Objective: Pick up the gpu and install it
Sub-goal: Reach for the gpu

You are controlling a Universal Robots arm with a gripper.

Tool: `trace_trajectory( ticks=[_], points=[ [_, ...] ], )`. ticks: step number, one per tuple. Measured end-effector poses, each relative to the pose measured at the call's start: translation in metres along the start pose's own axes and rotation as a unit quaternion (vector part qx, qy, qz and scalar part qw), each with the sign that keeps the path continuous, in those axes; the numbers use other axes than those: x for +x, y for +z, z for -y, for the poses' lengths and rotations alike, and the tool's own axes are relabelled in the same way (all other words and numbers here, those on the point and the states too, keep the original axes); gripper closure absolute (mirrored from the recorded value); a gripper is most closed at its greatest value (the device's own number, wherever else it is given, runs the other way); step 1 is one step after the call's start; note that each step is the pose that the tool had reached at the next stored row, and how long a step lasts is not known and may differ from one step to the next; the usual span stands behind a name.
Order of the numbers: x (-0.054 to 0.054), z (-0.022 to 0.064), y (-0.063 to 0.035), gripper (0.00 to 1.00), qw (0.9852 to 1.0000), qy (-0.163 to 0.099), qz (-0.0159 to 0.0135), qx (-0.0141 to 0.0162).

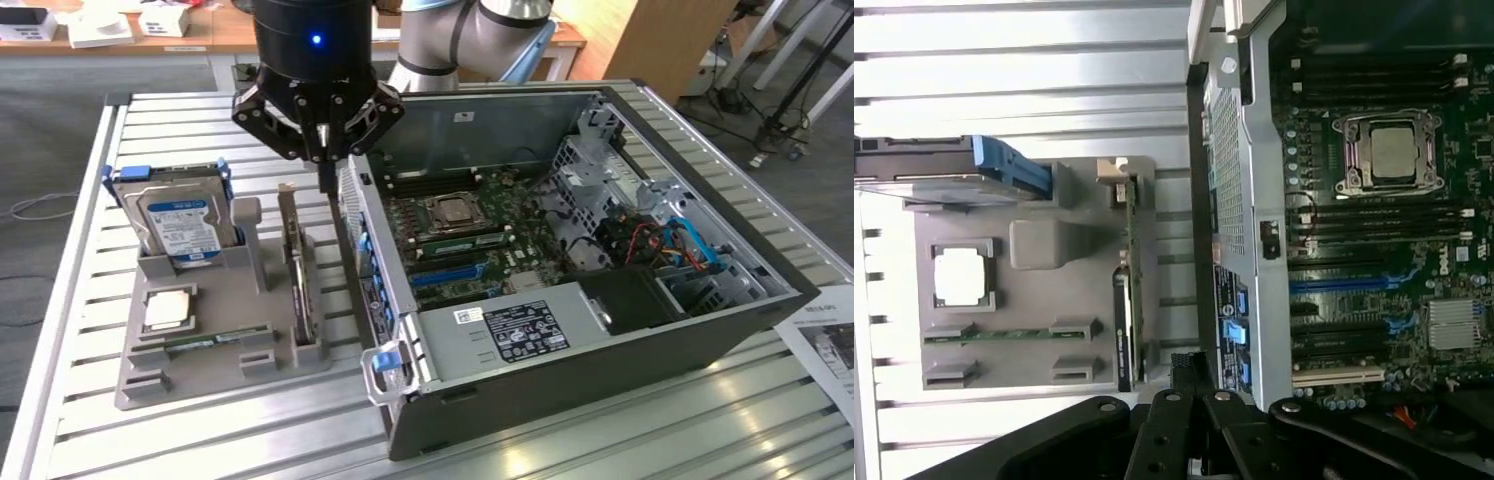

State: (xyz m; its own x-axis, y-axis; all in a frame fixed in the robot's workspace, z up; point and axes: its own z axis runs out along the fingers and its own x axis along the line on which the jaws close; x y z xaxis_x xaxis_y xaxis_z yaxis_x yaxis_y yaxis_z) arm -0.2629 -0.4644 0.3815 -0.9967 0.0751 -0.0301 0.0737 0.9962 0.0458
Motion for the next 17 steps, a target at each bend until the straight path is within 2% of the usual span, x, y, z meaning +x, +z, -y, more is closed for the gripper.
trace_trajectory(
  ticks=[12,17],
  points=[
    [0.014,0.0138,0.0176,0.89,1.0000,0.000,-0.0004,0.0000],
    [0.016,0.0137,0.0128,0.89,1.0000,0.000,-0.0011,-0.0005]
  ],
)
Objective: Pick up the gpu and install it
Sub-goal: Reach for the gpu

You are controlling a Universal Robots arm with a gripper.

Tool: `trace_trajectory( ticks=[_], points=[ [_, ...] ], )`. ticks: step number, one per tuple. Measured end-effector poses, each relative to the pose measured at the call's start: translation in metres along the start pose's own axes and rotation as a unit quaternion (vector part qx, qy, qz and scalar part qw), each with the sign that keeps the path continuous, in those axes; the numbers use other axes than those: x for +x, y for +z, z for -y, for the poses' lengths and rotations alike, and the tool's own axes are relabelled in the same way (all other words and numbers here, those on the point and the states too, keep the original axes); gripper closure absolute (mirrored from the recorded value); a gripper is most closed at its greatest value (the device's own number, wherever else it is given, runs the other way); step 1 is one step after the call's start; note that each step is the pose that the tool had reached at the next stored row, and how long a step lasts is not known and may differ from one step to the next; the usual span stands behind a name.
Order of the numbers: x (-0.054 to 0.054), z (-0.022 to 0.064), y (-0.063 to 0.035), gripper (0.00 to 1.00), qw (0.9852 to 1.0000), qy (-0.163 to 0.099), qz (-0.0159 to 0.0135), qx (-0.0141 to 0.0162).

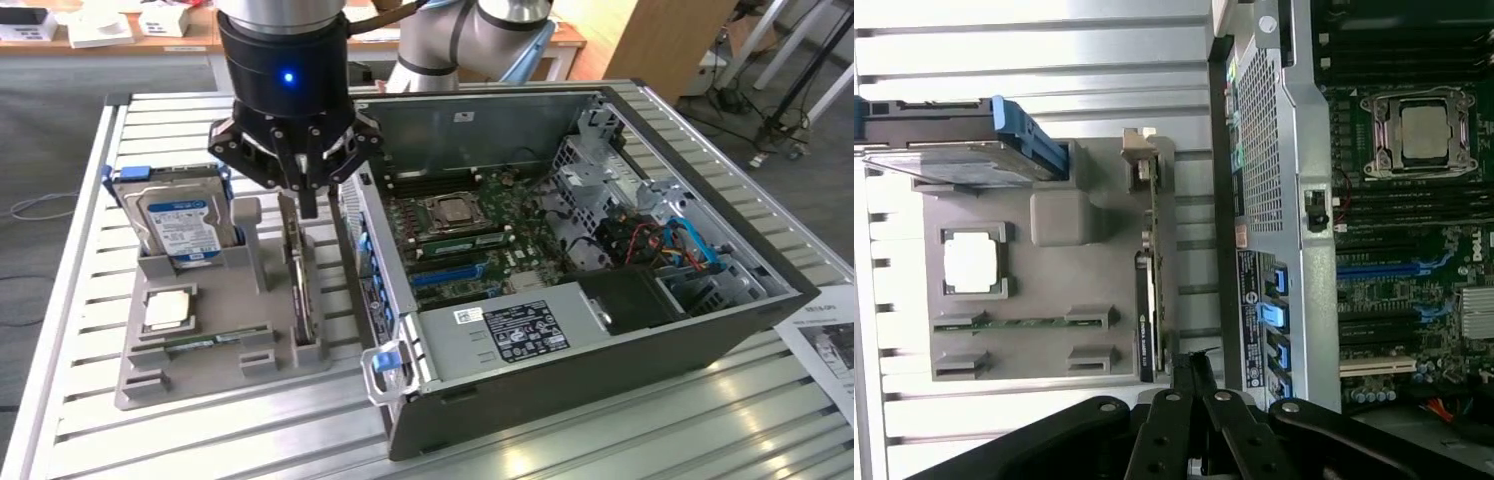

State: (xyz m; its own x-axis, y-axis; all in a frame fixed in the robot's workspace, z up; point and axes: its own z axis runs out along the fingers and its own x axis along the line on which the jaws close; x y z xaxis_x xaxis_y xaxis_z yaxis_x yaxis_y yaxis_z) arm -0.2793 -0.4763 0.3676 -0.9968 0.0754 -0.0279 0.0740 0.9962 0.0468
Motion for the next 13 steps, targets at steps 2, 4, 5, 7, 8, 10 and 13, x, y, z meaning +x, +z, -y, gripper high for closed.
trace_trajectory(
  ticks=[2,4,5,7,8,10,13],
  points=[
    [0.003,0.0000,-0.0038,0.89,1.0000,0.000,0.0001,-0.0001],
    [0.008,0.0003,-0.0053,0.89,1.0000,0.000,0.0003,-0.0005],
    [0.012,0.0005,-0.0055,0.89,1.0000,0.000,0.0007,-0.0007],
    [0.017,0.0008,-0.0056,0.89,1.0000,0.000,0.0009,-0.0008],
    [0.020,0.0009,-0.0057,0.89,1.0000,0.000,0.0009,-0.0009],
    [0.022,0.0011,-0.0058,0.89,1.0000,0.000,0.0008,-0.0013],
    [0.022,0.0011,-0.0057,0.89,1.0000,0.000,0.0008,-0.0016]
  ],
)
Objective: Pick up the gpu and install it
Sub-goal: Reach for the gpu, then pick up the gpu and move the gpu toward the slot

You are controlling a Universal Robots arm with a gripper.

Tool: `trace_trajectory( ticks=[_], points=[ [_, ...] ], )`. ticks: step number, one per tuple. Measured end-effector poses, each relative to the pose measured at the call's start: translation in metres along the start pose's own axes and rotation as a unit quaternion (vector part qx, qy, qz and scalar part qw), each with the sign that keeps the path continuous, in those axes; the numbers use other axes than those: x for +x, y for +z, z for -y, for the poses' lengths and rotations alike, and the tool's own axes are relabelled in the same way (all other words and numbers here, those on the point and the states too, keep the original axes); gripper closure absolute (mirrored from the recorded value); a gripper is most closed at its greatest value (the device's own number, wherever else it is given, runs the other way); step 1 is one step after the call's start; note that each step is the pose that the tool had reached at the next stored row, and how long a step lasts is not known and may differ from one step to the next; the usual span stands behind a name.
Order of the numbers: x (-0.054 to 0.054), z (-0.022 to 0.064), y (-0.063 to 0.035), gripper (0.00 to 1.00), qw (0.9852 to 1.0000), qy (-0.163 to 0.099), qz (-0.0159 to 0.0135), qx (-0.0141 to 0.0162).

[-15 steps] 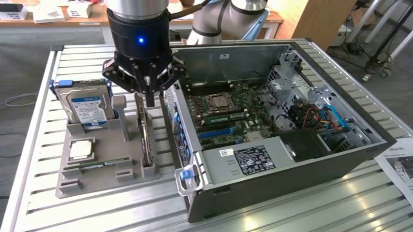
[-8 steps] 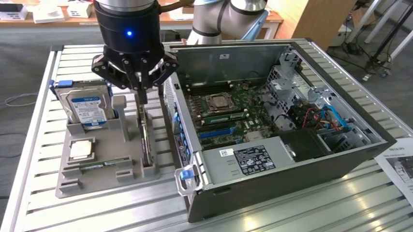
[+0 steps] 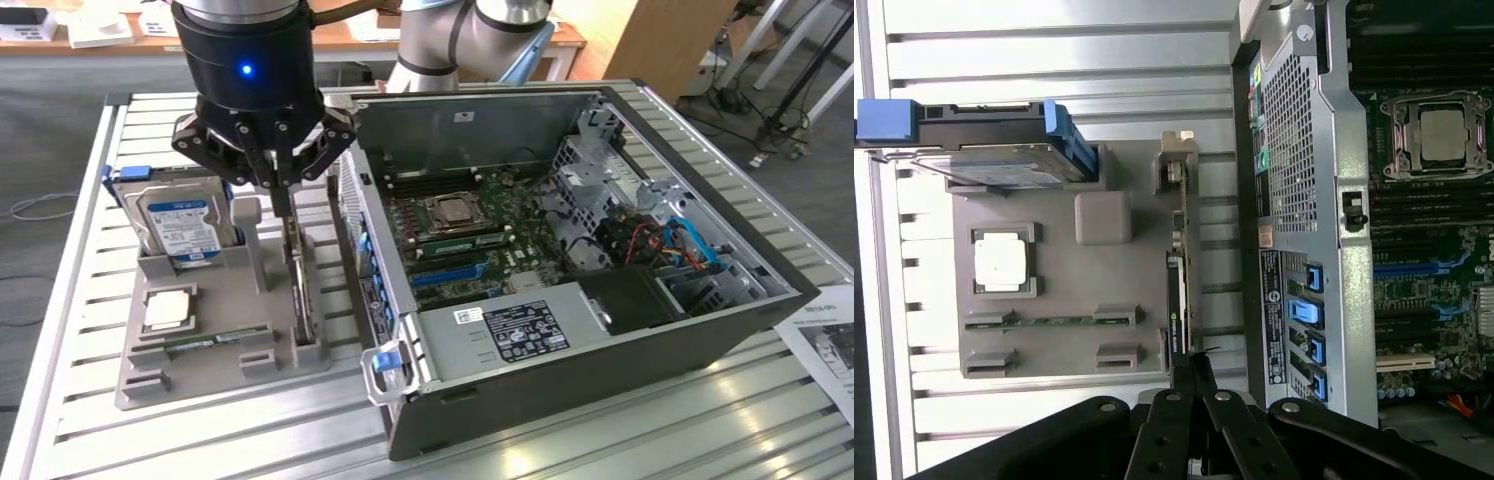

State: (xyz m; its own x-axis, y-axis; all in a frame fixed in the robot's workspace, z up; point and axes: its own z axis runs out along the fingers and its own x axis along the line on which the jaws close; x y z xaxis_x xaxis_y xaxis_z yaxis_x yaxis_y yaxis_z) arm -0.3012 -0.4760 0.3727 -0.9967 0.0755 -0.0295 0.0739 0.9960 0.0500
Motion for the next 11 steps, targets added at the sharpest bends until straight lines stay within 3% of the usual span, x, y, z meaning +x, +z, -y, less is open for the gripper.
trace_trajectory(
  ticks=[11],
  points=[
    [0.0001,0.0000,0.0000,0.89,1.0000,0.000,0.0000,0.0000]
  ],
)
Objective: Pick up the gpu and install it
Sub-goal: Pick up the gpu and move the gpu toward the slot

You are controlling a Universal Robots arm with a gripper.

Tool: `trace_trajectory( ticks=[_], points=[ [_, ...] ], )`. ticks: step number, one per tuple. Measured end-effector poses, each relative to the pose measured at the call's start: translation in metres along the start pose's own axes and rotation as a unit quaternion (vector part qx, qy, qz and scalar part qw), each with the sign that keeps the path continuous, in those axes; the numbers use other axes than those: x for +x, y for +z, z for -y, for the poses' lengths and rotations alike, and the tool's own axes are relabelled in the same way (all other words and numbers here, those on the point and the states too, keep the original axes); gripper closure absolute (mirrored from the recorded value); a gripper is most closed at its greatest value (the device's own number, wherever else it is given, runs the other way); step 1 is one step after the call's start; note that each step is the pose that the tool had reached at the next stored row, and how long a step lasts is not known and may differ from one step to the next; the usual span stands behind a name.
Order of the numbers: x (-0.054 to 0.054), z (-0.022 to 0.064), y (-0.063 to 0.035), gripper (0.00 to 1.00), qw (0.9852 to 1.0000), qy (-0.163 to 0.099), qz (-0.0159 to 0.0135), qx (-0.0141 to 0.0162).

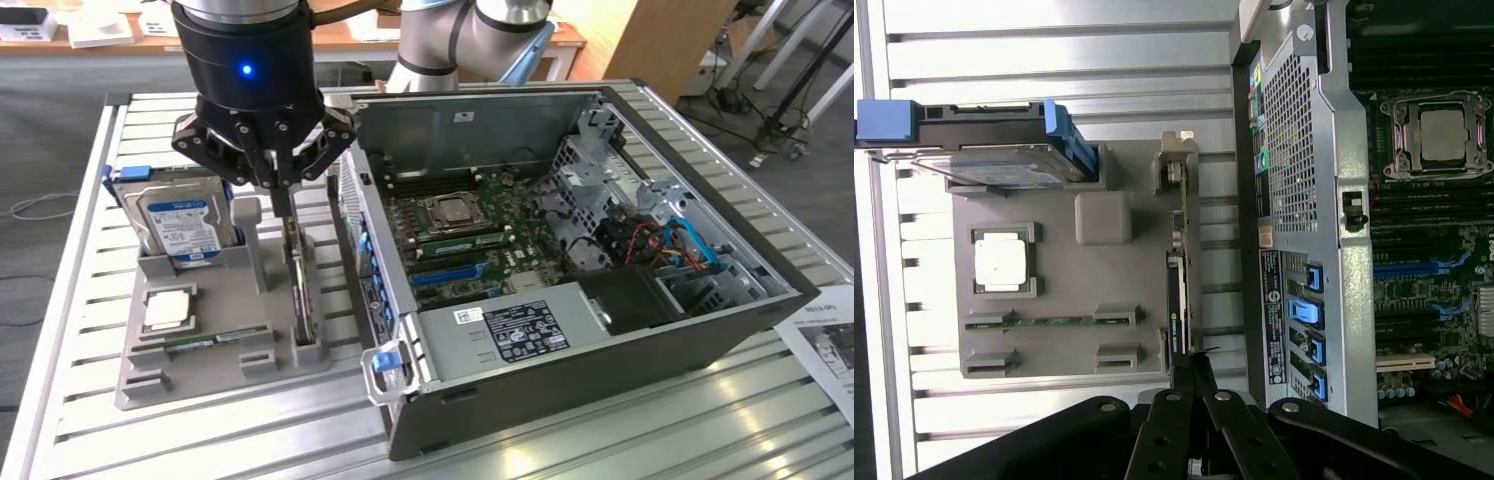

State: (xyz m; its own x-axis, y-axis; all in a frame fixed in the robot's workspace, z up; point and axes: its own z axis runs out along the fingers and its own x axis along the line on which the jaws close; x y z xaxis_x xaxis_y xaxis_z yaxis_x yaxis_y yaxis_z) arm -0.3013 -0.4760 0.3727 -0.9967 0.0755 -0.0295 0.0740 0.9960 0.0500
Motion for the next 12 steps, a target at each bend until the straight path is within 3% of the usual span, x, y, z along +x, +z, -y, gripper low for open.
trace_trajectory(
  ticks=[3,8,12],
  points=[
    [0.0000,0.0000,0.0000,0.89,1.0000,0.000,0.0000,0.0000],
    [0.0000,0.0000,0.0000,0.65,1.0000,0.000,-0.0001,0.0001],
    [0.0000,0.0000,0.0011,0.53,1.0000,0.000,0.0000,-0.0001]
  ],
)
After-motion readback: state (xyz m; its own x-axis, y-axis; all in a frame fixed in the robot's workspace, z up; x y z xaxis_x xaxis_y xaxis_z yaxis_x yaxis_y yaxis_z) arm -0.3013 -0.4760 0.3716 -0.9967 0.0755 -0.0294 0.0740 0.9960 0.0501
